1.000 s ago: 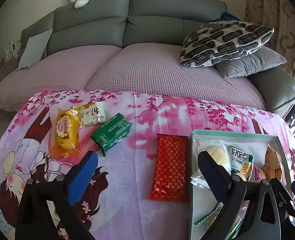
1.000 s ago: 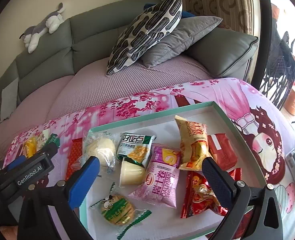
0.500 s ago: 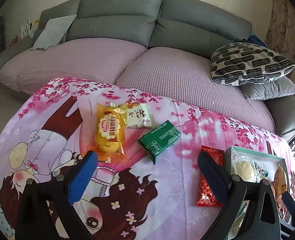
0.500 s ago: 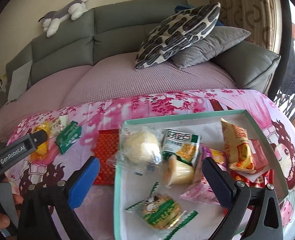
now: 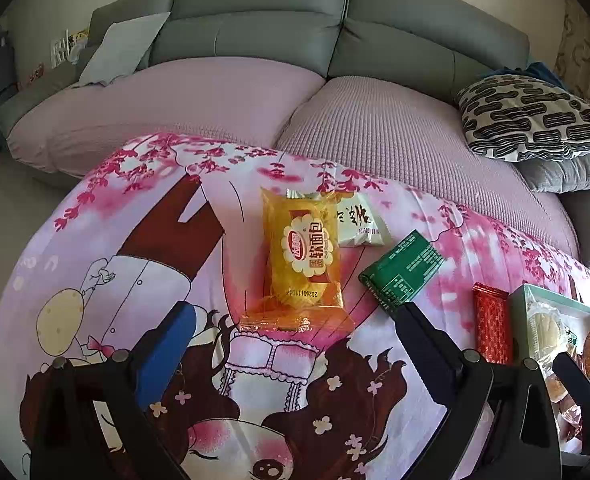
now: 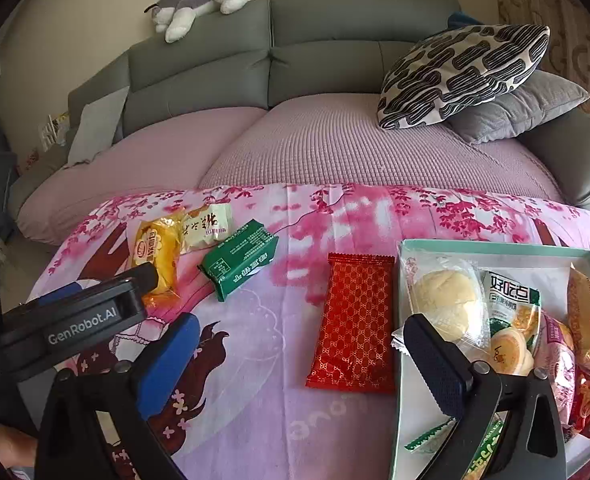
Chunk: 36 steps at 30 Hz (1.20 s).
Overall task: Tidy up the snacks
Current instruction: 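Move the left tool over the green pack while the right tool reaches the red pouch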
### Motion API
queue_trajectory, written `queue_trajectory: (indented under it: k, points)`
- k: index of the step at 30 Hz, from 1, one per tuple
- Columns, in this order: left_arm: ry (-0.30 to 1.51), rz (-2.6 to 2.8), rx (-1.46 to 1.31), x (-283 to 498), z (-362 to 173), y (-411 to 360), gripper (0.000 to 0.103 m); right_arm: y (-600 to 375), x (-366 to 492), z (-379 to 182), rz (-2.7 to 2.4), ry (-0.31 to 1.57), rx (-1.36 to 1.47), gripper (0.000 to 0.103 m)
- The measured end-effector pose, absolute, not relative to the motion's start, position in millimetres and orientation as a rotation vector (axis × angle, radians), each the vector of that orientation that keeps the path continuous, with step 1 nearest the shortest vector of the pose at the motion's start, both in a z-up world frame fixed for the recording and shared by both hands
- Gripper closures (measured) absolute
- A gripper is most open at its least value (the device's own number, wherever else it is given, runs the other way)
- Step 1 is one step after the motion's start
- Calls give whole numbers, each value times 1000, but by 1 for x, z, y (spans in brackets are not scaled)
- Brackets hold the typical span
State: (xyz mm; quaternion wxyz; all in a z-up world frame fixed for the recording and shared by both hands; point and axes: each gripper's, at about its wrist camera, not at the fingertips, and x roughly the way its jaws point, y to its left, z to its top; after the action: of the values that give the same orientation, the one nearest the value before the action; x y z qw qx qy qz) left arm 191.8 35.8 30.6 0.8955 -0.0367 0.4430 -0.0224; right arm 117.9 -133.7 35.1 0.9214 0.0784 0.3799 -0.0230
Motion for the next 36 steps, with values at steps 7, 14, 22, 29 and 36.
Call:
queue_trajectory:
  k: [7,14,22,29,36]
  points:
    - [959,-42,-92,205,8,42,3,-136,132,18,-36,820,158,0]
    - [962,-50,-91,208,2,38,3,-133,137,19,-13,807,134,0]
    - [982,-44,-96,211,-5,42,3,-130,147,6,-33,856,91,0]
    - [990,-60,-92,210,-6,41,3,-136,150,1,-70,877,76,0]
    - [997,-43,-100,211,-8,46,3,-135,154,-5,-102,887,41,2]
